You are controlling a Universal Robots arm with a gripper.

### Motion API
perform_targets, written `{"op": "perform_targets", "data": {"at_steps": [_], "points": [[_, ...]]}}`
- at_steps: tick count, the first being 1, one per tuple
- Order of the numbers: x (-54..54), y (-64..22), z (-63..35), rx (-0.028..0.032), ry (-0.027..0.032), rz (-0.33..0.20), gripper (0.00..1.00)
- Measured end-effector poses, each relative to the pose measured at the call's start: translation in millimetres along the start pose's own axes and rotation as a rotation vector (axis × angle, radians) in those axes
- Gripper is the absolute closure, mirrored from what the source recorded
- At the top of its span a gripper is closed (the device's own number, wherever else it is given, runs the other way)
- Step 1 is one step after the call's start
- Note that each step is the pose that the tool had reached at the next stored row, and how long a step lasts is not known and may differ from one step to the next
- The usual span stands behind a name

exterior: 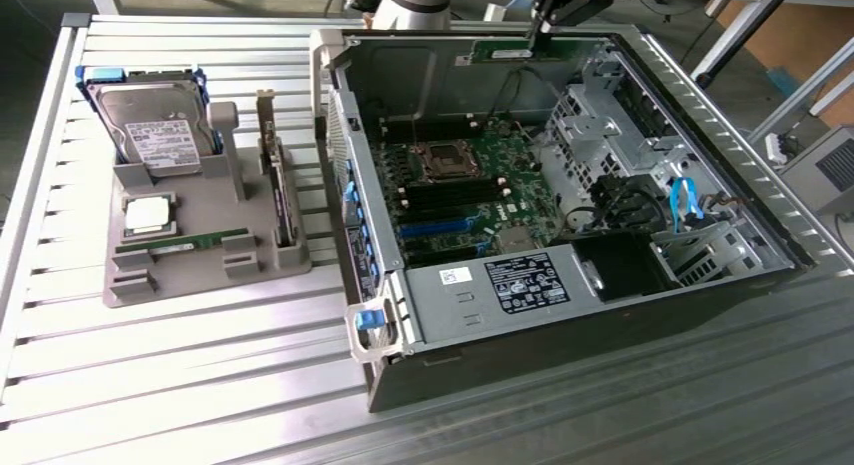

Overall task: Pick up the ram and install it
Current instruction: 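Insert the ram into the slot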

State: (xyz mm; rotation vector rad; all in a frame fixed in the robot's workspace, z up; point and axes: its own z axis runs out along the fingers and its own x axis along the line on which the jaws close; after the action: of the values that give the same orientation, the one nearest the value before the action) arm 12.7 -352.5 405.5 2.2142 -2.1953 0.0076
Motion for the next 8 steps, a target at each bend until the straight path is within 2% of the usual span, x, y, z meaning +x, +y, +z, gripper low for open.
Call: {"op": "perform_targets", "data": {"at_steps": [1,6,8], "points": [[1.7,0.4,5.2,-0.0001,0.0,0.0,0.87],[27.2,4.3,27.8,-0.0001,-0.0001,0.0,0.87],[39.3,7.3,42.1,-0.0002,-0.0001,0.0,0.87]]}}
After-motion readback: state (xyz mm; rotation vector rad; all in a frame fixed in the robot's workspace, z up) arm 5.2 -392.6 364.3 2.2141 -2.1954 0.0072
